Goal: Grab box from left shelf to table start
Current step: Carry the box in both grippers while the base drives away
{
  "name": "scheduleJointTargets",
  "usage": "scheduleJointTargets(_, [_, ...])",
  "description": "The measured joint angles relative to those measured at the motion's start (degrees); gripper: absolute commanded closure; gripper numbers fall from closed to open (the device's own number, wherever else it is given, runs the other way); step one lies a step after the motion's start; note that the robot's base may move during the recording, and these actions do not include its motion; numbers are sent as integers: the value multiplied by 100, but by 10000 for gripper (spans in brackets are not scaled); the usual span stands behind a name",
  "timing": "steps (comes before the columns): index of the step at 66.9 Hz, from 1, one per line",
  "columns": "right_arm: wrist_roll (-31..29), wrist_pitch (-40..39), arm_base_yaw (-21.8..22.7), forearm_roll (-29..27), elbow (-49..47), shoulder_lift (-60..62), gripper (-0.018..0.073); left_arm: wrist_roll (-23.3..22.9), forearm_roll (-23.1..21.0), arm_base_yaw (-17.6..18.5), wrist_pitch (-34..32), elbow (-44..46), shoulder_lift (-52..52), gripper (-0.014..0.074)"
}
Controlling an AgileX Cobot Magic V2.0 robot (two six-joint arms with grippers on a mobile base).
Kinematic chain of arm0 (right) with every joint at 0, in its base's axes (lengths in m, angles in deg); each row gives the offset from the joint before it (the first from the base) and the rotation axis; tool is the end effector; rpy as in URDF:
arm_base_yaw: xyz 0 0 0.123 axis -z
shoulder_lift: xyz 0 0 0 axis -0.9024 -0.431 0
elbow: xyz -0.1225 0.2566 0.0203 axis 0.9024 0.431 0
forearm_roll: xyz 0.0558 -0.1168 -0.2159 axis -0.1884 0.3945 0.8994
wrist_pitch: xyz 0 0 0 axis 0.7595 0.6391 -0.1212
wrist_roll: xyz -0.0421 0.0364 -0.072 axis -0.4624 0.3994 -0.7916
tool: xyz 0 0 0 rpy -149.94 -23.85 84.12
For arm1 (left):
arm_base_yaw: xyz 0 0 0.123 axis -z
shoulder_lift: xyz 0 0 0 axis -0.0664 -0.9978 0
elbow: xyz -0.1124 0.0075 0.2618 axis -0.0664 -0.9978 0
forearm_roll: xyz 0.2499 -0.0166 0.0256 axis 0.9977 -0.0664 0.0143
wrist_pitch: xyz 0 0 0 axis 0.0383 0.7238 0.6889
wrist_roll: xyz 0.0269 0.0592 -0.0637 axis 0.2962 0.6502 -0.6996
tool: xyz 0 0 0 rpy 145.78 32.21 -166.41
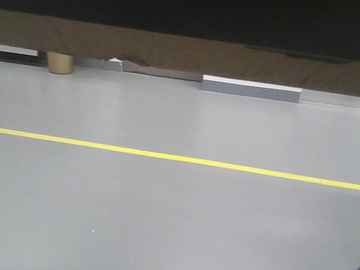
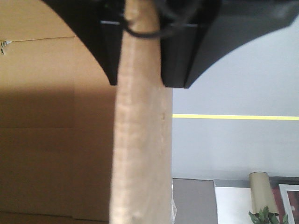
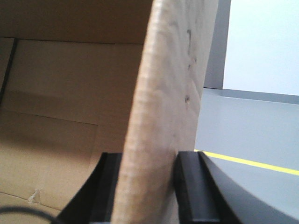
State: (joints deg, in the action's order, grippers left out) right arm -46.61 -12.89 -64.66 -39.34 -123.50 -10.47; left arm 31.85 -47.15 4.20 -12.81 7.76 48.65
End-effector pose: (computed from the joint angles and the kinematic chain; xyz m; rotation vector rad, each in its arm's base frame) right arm -0.0412 0.0272 0.4014 -0.1621 1.5358 0.3209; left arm -0.0634 0.0038 0.4248 0.1209 1.6724 -0.1871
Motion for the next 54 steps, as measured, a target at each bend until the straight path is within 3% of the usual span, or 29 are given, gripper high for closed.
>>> scheduleJointTargets(54, [0, 0, 0, -4, 0, 0, 496, 0, 0, 0, 0, 0, 0, 689])
